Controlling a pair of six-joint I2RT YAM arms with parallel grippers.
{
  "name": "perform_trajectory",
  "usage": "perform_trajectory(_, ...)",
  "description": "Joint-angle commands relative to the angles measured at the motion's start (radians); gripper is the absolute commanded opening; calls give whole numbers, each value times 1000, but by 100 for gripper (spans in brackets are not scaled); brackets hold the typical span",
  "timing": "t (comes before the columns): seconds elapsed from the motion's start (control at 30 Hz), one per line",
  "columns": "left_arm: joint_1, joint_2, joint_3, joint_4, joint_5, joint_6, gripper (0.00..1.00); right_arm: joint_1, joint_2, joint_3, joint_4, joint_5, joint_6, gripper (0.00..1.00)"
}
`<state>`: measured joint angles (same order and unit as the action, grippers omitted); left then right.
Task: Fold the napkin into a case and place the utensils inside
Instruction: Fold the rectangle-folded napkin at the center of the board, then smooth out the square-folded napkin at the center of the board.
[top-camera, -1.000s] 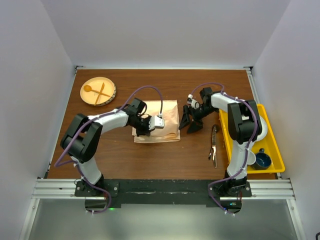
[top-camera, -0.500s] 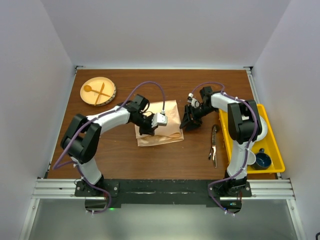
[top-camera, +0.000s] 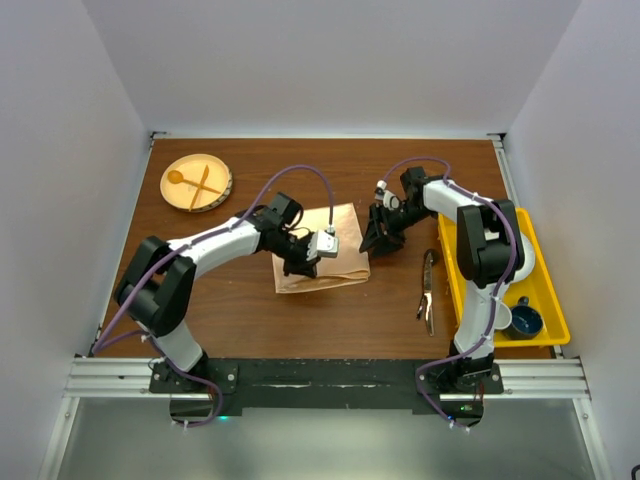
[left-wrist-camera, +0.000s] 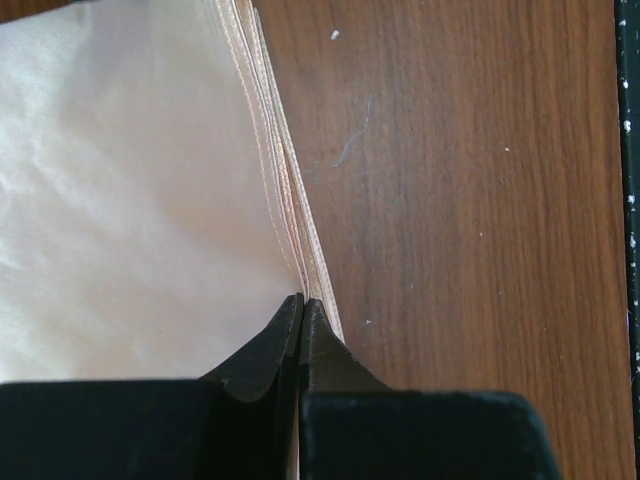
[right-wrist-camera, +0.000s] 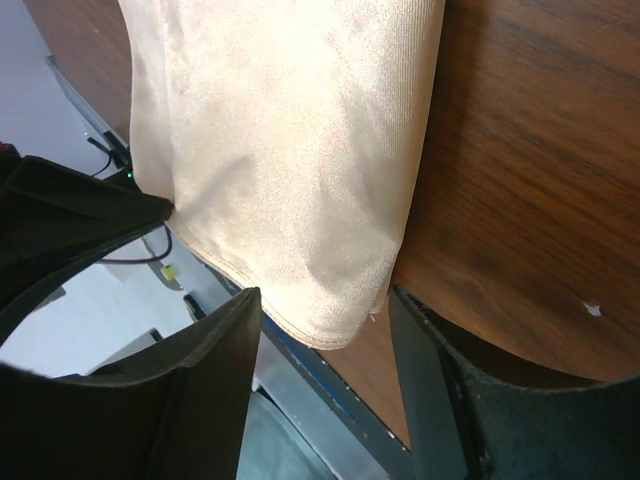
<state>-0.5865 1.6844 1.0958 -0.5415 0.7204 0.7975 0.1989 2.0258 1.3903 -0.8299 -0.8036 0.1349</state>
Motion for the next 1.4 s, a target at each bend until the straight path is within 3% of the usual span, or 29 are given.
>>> perform_trajectory(0.0, -7, 3, -42, 60, -4, -40, 0, -4, -21, 32, -32, -5, -23, 53)
perform_trajectory(0.4, -7, 34, -96, 89, -58, -26, 0, -4, -30, 42, -70, -11, -75, 43)
perform_trajectory(0.5, -7, 29, -82, 74, -58, -26, 18, -4, -32, 64, -93, -25, -101, 39)
perform_trajectory(0.53, -6, 23, -73, 68, -52, -30, 30, -4, -41, 76, -97, -46, -107, 39)
perform_trajectory(0.67, 28, -104, -62, 77, 11, -89, 55, 0, -90, 90, -69, -118, -113, 38)
perform_trajectory(0.7, 37, -130, -62, 87, 33, -118, 70, 2, -98, 93, -64, -138, -112, 38)
perform_trajectory(0.73, 53, -153, -62, 100, 42, -183, 84, 7, -111, 92, -58, -155, -107, 41)
perform_trajectory(0.8, 60, -213, -62, 133, 62, -254, 98, 26, -130, 82, -29, -201, -100, 49)
perform_trajectory(0.83, 65, -227, -73, 155, 71, -355, 100, 37, -140, 64, -15, -212, -97, 52)
perform_trajectory(0.9, 66, -262, -94, 247, 91, -476, 100, 72, -167, 38, 35, -236, -89, 62)
perform_trajectory(1.1, 86, -292, -342, 717, 154, -1050, 100, 135, -154, -77, 176, -287, -38, 70)
perform_trajectory(1.23, 112, -255, -448, 972, 165, -1239, 100, 171, -121, -105, 202, -305, -26, 73)
perform_trajectory(1.37, 165, -171, -493, 1109, 192, -1374, 100, 175, -82, -143, 255, -318, 20, 76)
